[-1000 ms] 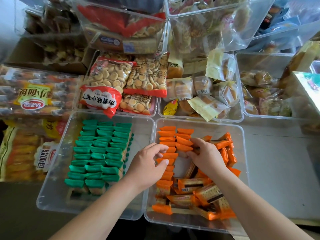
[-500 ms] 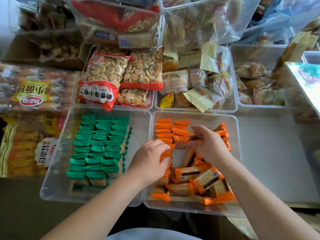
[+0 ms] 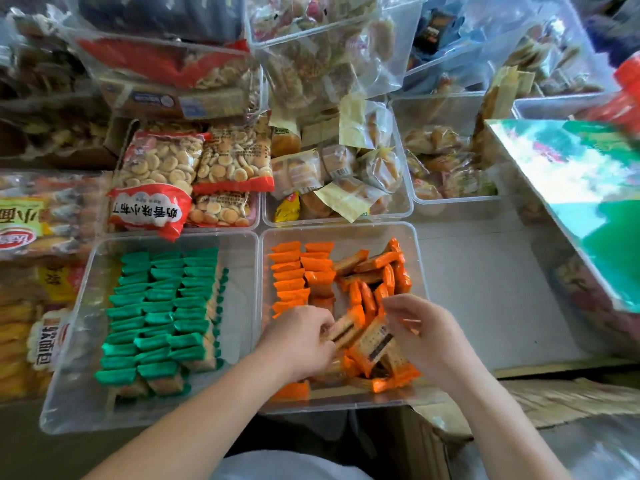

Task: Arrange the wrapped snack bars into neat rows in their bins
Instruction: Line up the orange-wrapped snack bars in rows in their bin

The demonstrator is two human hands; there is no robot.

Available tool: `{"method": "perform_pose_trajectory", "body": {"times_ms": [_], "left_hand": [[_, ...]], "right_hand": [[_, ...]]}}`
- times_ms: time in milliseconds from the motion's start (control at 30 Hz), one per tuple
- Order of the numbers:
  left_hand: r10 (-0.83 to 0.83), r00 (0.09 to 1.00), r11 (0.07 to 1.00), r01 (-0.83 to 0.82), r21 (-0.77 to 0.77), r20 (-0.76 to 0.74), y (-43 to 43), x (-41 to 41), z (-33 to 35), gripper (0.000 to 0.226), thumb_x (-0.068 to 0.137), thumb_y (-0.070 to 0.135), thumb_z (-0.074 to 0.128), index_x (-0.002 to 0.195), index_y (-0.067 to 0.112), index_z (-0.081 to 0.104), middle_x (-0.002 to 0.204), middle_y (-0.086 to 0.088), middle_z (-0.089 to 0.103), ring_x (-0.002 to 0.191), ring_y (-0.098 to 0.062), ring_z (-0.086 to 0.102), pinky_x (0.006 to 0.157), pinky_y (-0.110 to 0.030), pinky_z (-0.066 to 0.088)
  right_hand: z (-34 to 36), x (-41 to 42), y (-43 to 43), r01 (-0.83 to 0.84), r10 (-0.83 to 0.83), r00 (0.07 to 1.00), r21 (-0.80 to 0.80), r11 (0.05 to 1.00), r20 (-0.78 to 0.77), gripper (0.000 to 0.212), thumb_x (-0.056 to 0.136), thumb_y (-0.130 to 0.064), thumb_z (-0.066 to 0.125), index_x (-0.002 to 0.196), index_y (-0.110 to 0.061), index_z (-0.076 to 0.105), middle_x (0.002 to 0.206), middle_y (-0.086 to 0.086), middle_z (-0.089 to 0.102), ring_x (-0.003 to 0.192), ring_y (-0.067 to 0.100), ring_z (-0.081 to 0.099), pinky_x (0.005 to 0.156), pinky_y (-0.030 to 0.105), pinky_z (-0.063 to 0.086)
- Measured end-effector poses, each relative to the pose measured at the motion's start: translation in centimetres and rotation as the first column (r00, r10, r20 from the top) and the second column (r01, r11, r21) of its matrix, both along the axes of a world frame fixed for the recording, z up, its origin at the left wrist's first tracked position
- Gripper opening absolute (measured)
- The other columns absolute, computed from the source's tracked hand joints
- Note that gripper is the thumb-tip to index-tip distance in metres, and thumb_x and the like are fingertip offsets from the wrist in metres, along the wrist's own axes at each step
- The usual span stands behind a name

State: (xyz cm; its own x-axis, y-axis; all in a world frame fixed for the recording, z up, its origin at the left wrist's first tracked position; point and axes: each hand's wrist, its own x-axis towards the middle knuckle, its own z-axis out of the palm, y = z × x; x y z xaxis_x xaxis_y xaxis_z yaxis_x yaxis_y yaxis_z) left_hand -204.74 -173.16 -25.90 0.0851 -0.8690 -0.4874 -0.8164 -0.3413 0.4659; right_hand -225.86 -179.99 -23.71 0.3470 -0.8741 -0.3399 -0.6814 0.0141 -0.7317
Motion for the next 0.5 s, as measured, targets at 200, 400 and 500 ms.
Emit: {"method": "perform_pose_trajectory", "body": {"times_ms": [200, 400, 500], "left_hand": [[0.263, 0.817, 0.949, -0.316, -0.016, -0.513, 2.4, 1.4, 4.0, 0.022, 0.093, 0.03, 0.076, 0.113, 0.04, 0.076, 0.1, 0.021, 0.076, 0.087, -0.001, 0.067, 0.081, -0.021, 0.055], [0.32, 0.824, 0.911, -0.403, -0.088, -0.468, 4.0, -0.6, 4.2, 0.039, 0.078, 0.051, 0.087, 0.11, 0.044, 0.065, 0.104, 0.027, 0.068, 0.103, 0.005, 0.063, 0.083, -0.017, 0.053], [0.309, 0.862, 0.914, -0.386, -0.126, -0.402, 4.8, -1.6, 3.8, 0.048, 0.072, 0.059, 0.087, 0.108, 0.045, 0.059, 0.103, 0.028, 0.065, 0.102, 0.007, 0.061, 0.082, -0.016, 0.053]], "right_hand": [[2.3, 1.3, 1.2, 0.113, -0.186, 0.947, 0.269, 0.956, 0.262, 0.03, 0.096, -0.032, 0.072, 0.125, -0.027, 0.07, 0.105, -0.011, 0.078, 0.1, 0.002, 0.072, 0.09, 0.027, 0.06], [4.1, 2.6, 2.3, 0.222, -0.331, 0.88, 0.32, 0.921, 0.34, 0.015, 0.092, -0.023, 0.077, 0.107, -0.02, 0.073, 0.089, 0.002, 0.08, 0.083, 0.022, 0.079, 0.08, 0.048, 0.065], [4.2, 3.0, 2.7, 0.226, -0.332, 0.881, 0.316, 0.922, 0.338, 0.021, 0.089, -0.03, 0.079, 0.104, -0.017, 0.073, 0.086, 0.003, 0.08, 0.079, 0.021, 0.079, 0.076, 0.045, 0.066]]}}
